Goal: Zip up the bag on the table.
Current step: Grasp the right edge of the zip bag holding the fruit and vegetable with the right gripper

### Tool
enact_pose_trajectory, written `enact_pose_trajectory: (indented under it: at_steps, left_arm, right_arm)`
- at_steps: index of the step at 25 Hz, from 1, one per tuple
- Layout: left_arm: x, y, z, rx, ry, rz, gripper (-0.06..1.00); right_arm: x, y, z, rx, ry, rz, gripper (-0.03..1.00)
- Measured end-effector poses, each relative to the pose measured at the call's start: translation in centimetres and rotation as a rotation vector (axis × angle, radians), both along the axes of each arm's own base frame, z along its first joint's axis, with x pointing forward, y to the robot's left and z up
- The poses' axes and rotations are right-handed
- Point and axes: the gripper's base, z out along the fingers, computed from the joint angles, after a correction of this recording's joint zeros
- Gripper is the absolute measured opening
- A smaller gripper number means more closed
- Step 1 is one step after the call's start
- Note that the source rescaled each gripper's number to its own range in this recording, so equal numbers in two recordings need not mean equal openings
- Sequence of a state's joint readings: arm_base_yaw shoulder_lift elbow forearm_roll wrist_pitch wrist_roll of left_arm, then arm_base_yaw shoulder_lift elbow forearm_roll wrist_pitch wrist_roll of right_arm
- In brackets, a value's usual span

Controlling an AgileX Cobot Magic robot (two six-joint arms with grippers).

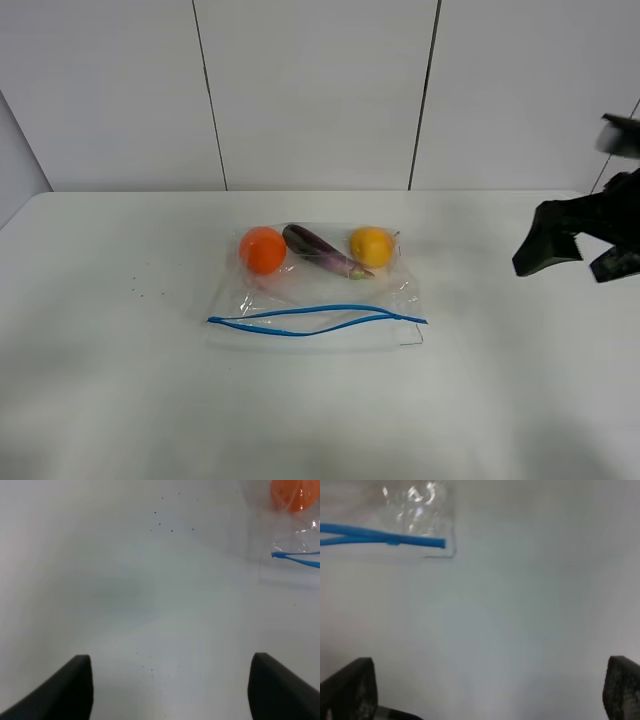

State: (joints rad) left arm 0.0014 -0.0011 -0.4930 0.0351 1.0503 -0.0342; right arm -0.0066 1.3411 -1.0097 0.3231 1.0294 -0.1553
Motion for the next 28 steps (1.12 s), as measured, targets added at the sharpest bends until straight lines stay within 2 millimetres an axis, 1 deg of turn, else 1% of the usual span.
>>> enact_pose_trajectory:
  at_steps: [4, 6, 11, 15, 18, 23, 25, 28]
  left_arm:
    - [0.0, 0.0, 0.0, 0.000, 0.000, 0.000, 1.00]
    - [0.0, 0.0, 0.0, 0.000, 0.000, 0.000, 1.00]
    - [0.0, 0.0, 0.0, 0.000, 0.000, 0.000, 1.00]
    - [0.0, 0.0, 0.0, 0.000, 0.000, 0.000, 1.00]
    - [0.0, 0.0, 0.0, 0.000, 0.000, 0.000, 1.00]
    - [0.0, 0.0, 0.0, 0.000, 0.000, 0.000, 1.00]
    - [0.0, 0.0, 0.0, 0.000, 0.000, 0.000, 1.00]
    - [0.0, 0.0, 0.0, 0.000, 0.000, 0.000, 1.00]
  right_arm:
    - [3.2, 0.9, -4.0, 0.098, 0.066, 0.034, 1.00]
    - [4.5, 1.2, -5.9, 0.143, 0.085, 0.042, 1.00]
    - [6.6, 1.9, -10.3, 0.224, 0.128, 0.069, 0.99]
    - [7.7, 2.3, -13.0, 0.314, 0.140, 0.075, 0.98]
    - [8.4, 1.8, -15.0, 0.405, 0.152, 0.056, 0.98]
    - [8.8, 0.5, -17.1, 0.617, 0.165, 0.063, 0.98]
    - [8.7, 0.6, -18.0, 0.676, 0.176, 0.082, 0.98]
    - [8.9, 0.7, -19.2, 0.712, 0.175, 0.083, 0.98]
